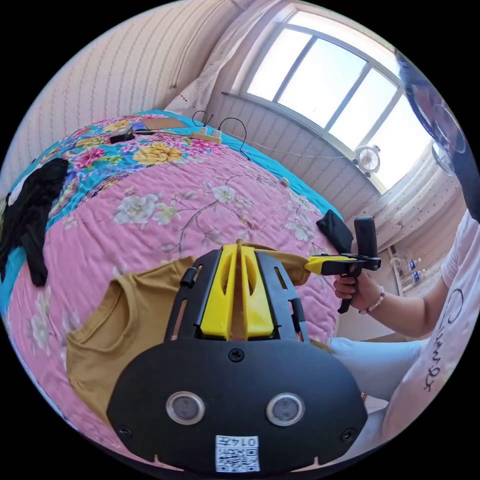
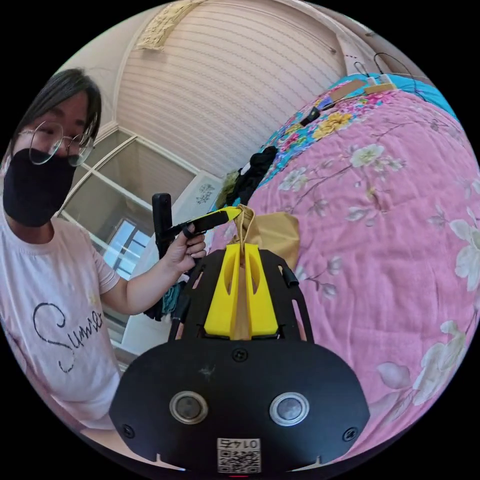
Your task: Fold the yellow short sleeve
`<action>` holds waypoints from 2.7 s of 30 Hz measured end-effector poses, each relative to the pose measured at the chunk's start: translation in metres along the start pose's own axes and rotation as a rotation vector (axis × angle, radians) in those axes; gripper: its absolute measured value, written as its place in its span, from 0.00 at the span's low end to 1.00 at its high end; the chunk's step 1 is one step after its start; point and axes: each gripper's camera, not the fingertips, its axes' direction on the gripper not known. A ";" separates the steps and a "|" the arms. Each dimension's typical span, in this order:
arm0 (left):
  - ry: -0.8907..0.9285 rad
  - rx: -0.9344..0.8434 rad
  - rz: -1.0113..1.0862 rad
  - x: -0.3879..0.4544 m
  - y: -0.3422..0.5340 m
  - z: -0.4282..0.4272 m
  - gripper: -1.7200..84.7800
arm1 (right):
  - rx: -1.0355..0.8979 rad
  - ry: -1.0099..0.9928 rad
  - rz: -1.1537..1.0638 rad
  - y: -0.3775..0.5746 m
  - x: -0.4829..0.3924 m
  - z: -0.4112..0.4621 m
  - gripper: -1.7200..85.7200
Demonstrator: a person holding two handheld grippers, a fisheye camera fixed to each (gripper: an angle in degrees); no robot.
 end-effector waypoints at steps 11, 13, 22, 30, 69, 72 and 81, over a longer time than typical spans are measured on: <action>-0.085 -0.126 -0.271 -0.030 0.144 -0.035 0.03 | -0.530 0.086 -0.259 0.071 -0.075 0.105 0.05; -0.084 -0.191 -0.340 -0.042 0.158 -0.027 0.06 | -0.610 0.126 -0.257 0.085 -0.076 0.118 0.08; -0.088 -0.140 -0.309 -0.081 0.131 -0.060 0.06 | -0.646 0.241 -0.319 0.087 -0.085 0.111 0.09; -0.023 -0.114 -0.260 -0.133 0.029 0.004 0.10 | -0.432 0.498 -0.269 0.051 -0.071 0.138 0.09; -0.022 -0.267 -0.394 -0.109 0.158 -0.096 0.08 | -0.387 0.326 -0.219 0.006 -0.081 0.160 0.07; -0.088 -0.119 -0.455 -0.133 0.167 -0.155 0.08 | -0.299 0.393 -0.248 -0.044 -0.067 0.165 0.11; -0.266 0.096 -0.779 -0.243 0.246 -0.266 0.10 | -0.386 0.423 -0.069 -0.123 0.003 0.226 0.08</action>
